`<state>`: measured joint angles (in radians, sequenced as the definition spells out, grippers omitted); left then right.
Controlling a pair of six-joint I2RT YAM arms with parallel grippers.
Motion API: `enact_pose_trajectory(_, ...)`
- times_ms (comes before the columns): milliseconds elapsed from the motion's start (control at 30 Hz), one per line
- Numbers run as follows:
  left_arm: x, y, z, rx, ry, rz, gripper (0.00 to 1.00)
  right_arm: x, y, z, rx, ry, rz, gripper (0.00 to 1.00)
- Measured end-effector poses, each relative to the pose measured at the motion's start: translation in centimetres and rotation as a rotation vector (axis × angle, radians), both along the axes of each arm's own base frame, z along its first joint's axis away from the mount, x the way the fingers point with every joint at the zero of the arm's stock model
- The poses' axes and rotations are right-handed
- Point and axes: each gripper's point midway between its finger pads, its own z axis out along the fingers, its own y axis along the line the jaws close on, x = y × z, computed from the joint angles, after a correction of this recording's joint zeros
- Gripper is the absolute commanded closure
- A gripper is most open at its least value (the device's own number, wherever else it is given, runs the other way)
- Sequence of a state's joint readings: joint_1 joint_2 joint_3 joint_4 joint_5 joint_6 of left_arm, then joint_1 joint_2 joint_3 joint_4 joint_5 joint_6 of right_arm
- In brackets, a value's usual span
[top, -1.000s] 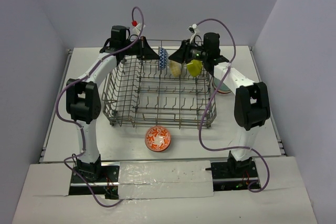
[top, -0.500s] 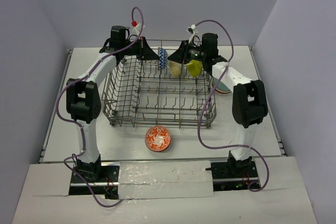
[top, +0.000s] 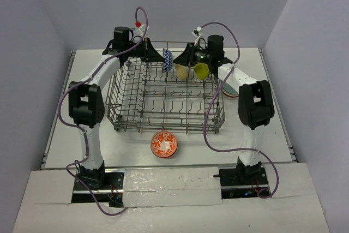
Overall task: Load the bowls into the dish rack
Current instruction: Insert the bowl into the dish rack.
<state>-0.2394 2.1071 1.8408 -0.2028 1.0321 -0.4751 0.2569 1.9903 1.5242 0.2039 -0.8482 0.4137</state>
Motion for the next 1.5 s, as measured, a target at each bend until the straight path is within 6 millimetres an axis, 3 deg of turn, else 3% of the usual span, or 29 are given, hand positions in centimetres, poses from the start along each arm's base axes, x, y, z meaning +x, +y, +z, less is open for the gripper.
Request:
enact_pose_trajectory(933,0.7,0.2,-0.6,-0.013,-0.016,-0.010,1.00,0.4,0.5,0.2,0.057,0.004,0.020,0.74)
enact_pose_trajectory(1067,1.3,0.2,-1.2,-0.003,-0.022,0.000,0.92,0.1,0.8,0.5,0.069,-0.005,0.044,0.74)
enact_pose_trajectory(1200,1.3,0.2,-1.4,0.003,-0.014,0.001,1.00,0.0,0.8,0.7,0.074,-0.009,0.051,0.74)
enact_pose_trajectory(1500,1.3,0.2,-1.3,0.001,-0.017,-0.002,1.00,-0.2,0.8,0.3,0.067,-0.006,0.055,0.74)
